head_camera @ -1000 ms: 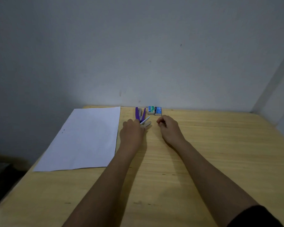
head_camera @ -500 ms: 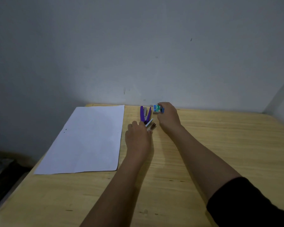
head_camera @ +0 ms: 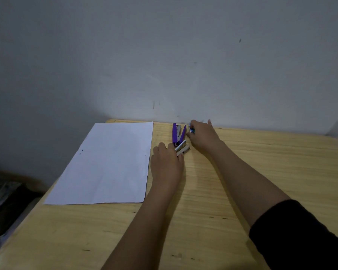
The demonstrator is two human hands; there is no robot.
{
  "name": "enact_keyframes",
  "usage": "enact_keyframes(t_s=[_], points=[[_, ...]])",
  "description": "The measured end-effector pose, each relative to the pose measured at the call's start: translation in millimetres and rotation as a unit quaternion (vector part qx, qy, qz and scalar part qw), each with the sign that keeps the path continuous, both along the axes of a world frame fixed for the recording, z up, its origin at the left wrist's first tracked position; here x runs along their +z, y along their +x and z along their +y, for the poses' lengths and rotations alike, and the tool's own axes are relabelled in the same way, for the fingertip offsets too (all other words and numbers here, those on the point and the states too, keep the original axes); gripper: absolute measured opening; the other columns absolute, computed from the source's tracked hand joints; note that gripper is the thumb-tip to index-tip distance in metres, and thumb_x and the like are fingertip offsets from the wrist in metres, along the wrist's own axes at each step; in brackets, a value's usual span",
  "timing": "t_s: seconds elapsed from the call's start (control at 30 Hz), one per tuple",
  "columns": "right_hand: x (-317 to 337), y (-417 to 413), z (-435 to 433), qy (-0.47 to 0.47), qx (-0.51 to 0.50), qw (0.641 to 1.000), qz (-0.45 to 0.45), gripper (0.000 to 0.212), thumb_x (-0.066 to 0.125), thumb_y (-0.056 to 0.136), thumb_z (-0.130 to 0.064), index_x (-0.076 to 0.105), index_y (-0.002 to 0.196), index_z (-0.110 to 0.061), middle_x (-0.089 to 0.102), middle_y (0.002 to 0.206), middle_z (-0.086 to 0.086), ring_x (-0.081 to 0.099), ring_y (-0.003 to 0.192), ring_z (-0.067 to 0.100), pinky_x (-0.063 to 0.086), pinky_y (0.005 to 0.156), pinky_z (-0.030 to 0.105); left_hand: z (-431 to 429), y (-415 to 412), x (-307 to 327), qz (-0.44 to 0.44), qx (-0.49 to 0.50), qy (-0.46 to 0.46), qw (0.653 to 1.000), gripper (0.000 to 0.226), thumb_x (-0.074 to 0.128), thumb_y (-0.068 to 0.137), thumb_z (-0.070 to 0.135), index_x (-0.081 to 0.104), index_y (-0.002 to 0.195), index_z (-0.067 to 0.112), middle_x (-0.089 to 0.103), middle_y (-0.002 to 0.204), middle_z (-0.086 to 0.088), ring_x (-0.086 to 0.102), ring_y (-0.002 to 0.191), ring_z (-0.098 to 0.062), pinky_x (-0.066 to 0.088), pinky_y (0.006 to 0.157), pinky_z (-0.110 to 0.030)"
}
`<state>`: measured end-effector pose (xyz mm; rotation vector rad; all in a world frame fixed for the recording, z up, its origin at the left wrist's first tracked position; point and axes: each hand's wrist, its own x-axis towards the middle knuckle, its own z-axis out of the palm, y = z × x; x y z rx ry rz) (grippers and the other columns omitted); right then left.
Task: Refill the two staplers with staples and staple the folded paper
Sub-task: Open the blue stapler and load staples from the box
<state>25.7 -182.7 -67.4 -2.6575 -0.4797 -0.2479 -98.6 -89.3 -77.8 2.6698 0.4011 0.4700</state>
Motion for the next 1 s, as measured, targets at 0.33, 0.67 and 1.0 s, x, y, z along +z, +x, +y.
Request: enact_keyframes(t_s=[0.33,0.67,1.0], points=[[3.0,7.4,2.0,0.015,0.035,0.999,0.006,0.029,0.057,0.090,-0.020,0.048,0.117,-0.014,0.048,0.127,0.008,0.045,0.114,0.022,0.043,0.093,0.033,3.1,-0.6,-2.2,0.004,-0.009,-0.007,1.000,0.037,0.043,0.096,0.034,0.052,0.124,0.011,0.054,0.119,-0.007,0.048,0.108,-0.018,0.047,0.086,-0.028],[41.2,-17.2,-44.7,0.170,0.008,0.985,0.022,0.031,0.060,0.089,-0.023,0.054,0.116,-0.008,0.053,0.121,0.012,0.050,0.109,0.023,0.036,0.083,0.024,0.0,-0.9,3.1,0.017,-0.018,0.029,0.999,0.034,0.043,0.098,0.028,0.052,0.125,0.009,0.053,0.122,-0.008,0.049,0.109,-0.020,0.046,0.085,-0.029],[-3.1,-114.5,-125.2,0.221,0.014,0.973,0.065,0.028,0.064,0.075,-0.007,0.066,0.101,-0.017,0.056,0.116,-0.003,0.053,0.107,0.009,0.041,0.087,0.013,-33.8,-15.4,12.5,-0.076,-0.060,-0.041,0.994,0.030,0.047,0.093,0.014,0.051,0.120,0.002,0.047,0.128,-0.015,0.047,0.113,-0.027,0.044,0.088,-0.034]])
